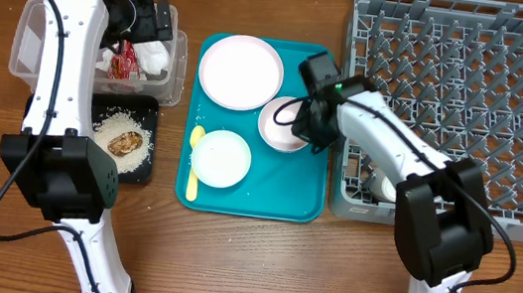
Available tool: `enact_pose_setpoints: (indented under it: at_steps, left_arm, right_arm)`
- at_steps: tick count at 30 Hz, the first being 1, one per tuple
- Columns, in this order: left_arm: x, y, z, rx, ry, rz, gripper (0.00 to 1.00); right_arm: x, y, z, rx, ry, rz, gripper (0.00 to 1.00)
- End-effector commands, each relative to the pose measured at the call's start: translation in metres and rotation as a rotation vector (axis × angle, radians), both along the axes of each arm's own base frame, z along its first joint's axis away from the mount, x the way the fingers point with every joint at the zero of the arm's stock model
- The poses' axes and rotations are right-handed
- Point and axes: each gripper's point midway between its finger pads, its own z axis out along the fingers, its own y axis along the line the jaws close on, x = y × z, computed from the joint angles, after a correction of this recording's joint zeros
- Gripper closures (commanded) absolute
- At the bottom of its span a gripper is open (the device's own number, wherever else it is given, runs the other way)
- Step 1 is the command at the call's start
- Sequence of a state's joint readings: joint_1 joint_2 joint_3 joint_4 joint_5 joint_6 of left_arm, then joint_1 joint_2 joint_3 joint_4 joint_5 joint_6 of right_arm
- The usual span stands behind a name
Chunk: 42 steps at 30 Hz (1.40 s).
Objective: Sort waste into correct bins and load items into the dishwasher
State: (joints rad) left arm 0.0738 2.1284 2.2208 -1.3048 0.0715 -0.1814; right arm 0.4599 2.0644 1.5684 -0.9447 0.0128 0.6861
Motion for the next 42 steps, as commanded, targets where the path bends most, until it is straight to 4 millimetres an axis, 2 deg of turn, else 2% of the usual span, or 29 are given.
enact_pose_setpoints:
  at_steps: [1,3,4,5,7,8,9,10,13,18,22,24,26,30,32,35,39,42]
  left_arm:
    - [0.001,-0.002,0.023,-0.006,-0.056,0.004,0.0]
    - [0.001,-0.002,0.023,-0.006,-0.056,0.004,0.0]
    - [0.001,-0.002,0.023,-0.006,-0.056,0.004,0.0]
    - [0.001,-0.002,0.023,-0.006,-0.056,0.004,0.0]
    - [0.001,-0.002,0.023,-0.006,-0.056,0.004,0.0]
    - [0.001,-0.003,0.023,-0.006,-0.056,0.004,0.0]
    - [0.001,-0.003,0.023,-0.006,-0.056,0.004,0.0]
    - [0.001,-0.002,0.023,-0.006,-0.056,0.004,0.0]
    - [0.001,-0.002,0.023,-0.006,-0.056,0.004,0.0]
    - [0.001,-0.002,0.023,-0.006,-0.056,0.004,0.0]
    - [0.001,-0.002,0.023,-0.006,-0.056,0.004,0.0]
    - [0.001,-0.002,0.023,-0.006,-0.056,0.004,0.0]
    - [0.001,-0.002,0.023,-0.006,-0.056,0.004,0.0]
    - [0.001,-0.002,0.023,-0.006,-0.056,0.004,0.0]
    - [0.001,-0.003,0.023,-0.006,-0.056,0.004,0.0]
    - [0.001,-0.002,0.023,-0.006,-0.056,0.004,0.0]
    - [0.001,-0.003,0.023,-0.006,-0.056,0.004,0.0]
    - [0.001,-0.003,0.023,-0.006,-0.056,0.004,0.0]
  right_arm:
    - [0.039,-0.02,0.093,0.002,-0.236,-0.008,0.96]
    - [0.052,-0.042,0.145,-0.055,-0.361,-0.047,0.96]
    - [0.058,-0.057,0.166,-0.104,-0.419,-0.082,0.96]
    - [0.062,-0.068,0.178,-0.147,-0.458,-0.111,0.96]
    - [0.074,-0.11,0.212,-0.334,-0.581,-0.225,0.96]
    - [0.08,-0.143,0.234,-0.502,-0.673,-0.33,0.96]
    - [0.08,-0.154,0.242,-0.564,-0.702,-0.365,0.96]
    - [0.083,-0.177,0.259,-0.715,-0.757,-0.421,0.96]
    - [0.106,-0.197,0.273,-0.927,-0.762,-0.322,0.96]
    - [0.138,-0.212,0.268,-1.179,-0.675,-0.163,0.96]
    - [0.171,-0.206,0.244,-1.306,-0.601,0.015,0.96]
    - [0.183,-0.202,0.233,-1.329,-0.6,0.05,0.96]
    - [0.196,-0.193,0.212,-1.314,-0.596,0.135,0.96]
    - [0.202,-0.19,0.174,-1.337,-0.517,0.204,0.96]
    - [0.203,-0.185,0.166,-1.334,-0.506,0.229,0.96]
    - [0.202,-0.165,0.146,-1.3,-0.496,0.292,0.96]
    - [0.2,-0.151,0.133,-1.256,-0.511,0.294,0.96]
    - [0.2,-0.146,0.133,-1.254,-0.516,0.301,0.96]
